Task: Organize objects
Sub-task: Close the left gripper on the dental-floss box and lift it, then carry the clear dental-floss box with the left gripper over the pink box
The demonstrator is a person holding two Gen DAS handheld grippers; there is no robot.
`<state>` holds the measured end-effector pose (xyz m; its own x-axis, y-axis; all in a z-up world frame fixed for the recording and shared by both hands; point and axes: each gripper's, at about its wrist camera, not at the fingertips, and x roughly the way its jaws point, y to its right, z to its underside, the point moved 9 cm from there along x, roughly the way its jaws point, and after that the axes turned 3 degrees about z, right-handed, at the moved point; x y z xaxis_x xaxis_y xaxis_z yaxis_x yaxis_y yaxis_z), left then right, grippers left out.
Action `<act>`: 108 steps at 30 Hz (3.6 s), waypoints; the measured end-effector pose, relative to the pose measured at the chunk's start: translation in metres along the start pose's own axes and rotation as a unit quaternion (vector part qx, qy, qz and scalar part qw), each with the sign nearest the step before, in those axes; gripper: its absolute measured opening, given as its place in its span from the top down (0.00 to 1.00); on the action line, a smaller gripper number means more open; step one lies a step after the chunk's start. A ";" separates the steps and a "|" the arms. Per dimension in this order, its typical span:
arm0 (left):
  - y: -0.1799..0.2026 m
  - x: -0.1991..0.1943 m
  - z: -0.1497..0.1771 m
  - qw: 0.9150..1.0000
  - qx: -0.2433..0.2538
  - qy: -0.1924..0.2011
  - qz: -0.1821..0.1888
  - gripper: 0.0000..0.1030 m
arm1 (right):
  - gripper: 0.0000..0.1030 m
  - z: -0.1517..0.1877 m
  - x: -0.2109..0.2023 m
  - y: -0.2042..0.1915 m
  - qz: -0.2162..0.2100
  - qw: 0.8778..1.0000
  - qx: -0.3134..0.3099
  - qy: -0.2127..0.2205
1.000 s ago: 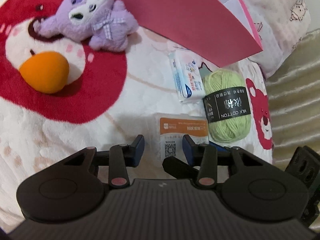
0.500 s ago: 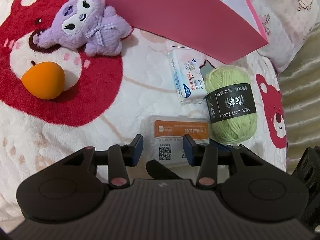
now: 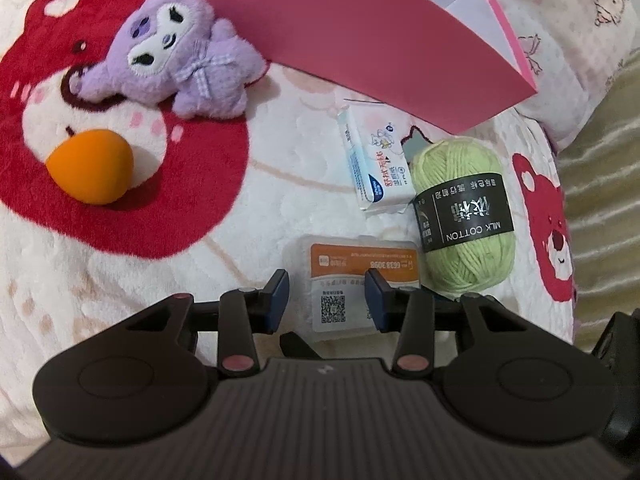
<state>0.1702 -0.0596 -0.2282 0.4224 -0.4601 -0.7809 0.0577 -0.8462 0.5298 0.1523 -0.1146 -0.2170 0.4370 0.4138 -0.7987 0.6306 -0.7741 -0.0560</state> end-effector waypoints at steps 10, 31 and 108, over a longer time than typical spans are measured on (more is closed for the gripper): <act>0.008 -0.014 0.008 0.999 0.034 0.017 -0.016 0.63 | 0.08 0.000 -0.007 -0.001 -0.013 1.000 0.013 0.010; 0.037 -0.106 -0.008 0.995 0.062 0.078 0.003 0.62 | 0.08 -0.047 -0.081 -0.031 -0.023 0.997 0.000 0.071; 0.033 -0.043 -0.245 0.988 0.039 0.117 -0.092 0.63 | 0.11 -0.260 0.043 0.046 -0.158 0.987 -0.008 -0.005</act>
<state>0.3760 -0.0016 -0.0964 0.6088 -0.2288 -0.7596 0.0877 -0.9322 0.3511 0.3673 -0.0078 -0.0980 0.2116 0.6288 -0.7483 0.7440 -0.6001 -0.2939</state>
